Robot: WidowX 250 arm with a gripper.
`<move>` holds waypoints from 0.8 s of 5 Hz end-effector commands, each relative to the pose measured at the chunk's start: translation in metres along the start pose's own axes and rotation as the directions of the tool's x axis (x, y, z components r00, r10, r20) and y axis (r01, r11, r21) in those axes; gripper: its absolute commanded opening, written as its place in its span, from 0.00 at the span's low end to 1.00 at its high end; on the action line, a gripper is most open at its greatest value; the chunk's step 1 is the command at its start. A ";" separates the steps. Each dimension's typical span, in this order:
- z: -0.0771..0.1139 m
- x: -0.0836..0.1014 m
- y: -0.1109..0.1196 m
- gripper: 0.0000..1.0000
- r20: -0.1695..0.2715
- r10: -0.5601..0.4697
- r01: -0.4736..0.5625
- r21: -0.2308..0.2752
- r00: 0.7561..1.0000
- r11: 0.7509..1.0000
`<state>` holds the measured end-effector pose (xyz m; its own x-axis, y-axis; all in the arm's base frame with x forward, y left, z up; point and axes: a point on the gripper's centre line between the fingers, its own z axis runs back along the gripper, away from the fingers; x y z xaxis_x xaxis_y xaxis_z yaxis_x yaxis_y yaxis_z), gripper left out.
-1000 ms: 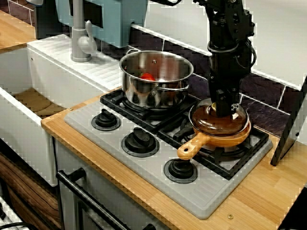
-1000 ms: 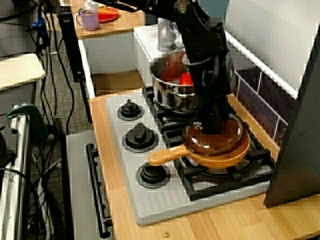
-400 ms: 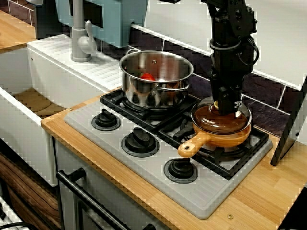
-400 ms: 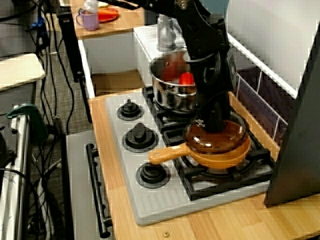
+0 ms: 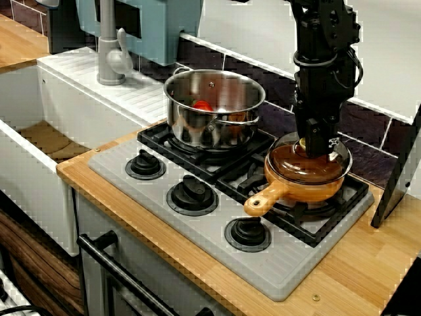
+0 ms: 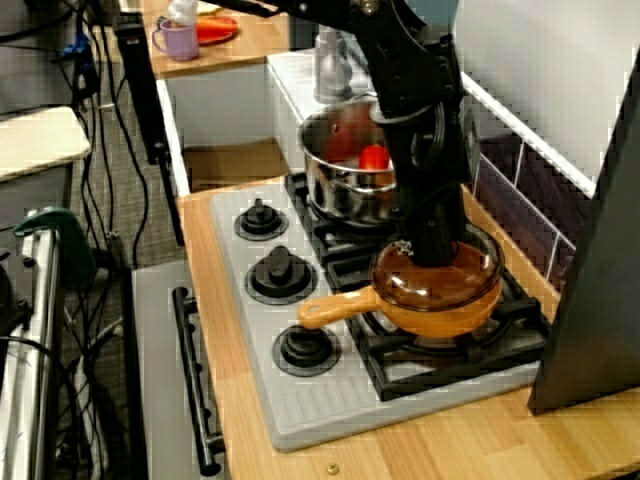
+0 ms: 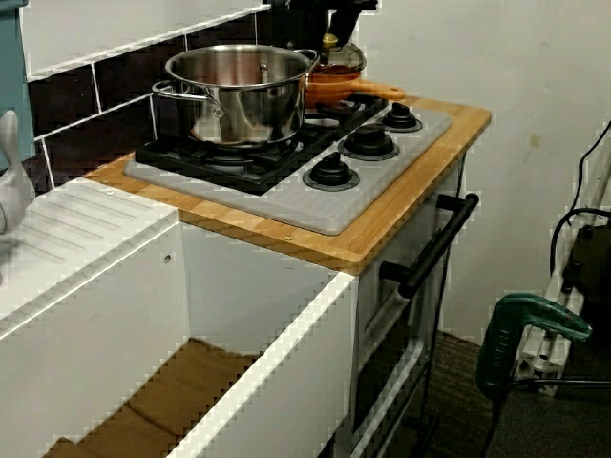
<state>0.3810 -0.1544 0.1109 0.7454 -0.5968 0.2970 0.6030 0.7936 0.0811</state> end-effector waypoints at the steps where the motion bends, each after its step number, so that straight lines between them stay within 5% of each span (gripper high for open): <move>1: 0.029 0.016 0.007 0.00 0.086 0.001 -0.004 0.033 0.996 0.999; 4: 0.021 0.013 0.011 0.00 0.065 0.002 -0.005 0.038 0.998 0.999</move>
<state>0.3845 -0.1532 0.1148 0.7443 -0.5960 0.3015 0.5978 0.7957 0.0972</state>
